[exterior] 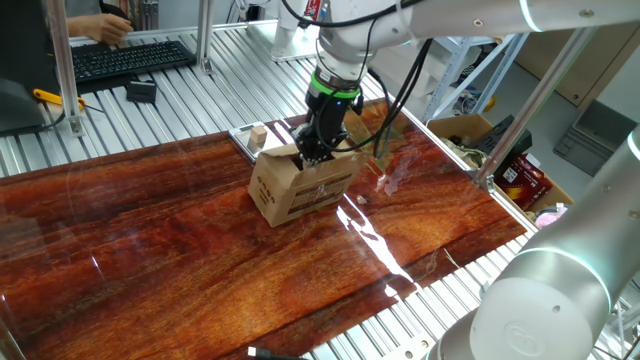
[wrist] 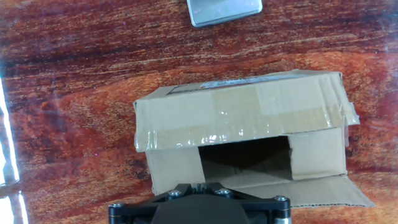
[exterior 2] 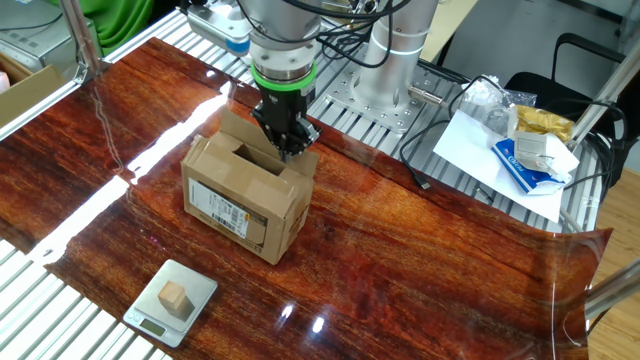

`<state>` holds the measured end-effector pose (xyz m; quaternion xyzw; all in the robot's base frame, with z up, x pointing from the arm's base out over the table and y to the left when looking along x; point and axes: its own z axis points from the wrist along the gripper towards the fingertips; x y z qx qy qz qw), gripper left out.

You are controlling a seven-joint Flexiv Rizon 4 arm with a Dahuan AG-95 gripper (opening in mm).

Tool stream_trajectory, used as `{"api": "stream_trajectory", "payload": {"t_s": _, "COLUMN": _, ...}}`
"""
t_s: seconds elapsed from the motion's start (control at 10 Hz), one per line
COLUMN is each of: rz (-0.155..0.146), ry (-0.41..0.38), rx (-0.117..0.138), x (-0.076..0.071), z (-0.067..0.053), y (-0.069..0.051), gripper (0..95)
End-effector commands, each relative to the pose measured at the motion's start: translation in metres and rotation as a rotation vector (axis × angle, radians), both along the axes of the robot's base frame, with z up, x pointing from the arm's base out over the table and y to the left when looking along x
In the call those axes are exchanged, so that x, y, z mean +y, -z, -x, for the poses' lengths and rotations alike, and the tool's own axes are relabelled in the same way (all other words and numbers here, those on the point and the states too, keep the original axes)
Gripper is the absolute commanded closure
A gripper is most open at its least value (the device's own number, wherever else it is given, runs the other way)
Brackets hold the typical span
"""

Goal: Open a box

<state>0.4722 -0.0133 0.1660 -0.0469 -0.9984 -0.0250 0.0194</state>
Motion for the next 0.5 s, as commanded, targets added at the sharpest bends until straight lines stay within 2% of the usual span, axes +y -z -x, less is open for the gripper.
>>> {"api": "stream_trajectory", "payload": {"t_s": 0.1, "rz": -0.004, "ry": -0.007, "rx": 0.001, "x": 0.001, "z": -0.006, "y": -0.001, "gripper": 95.0}}
{"api": "stream_trajectory", "payload": {"t_s": 0.5, "rz": -0.004, "ry": -0.010, "rx": 0.000, "x": 0.002, "z": -0.017, "y": 0.000, "gripper": 95.0}}
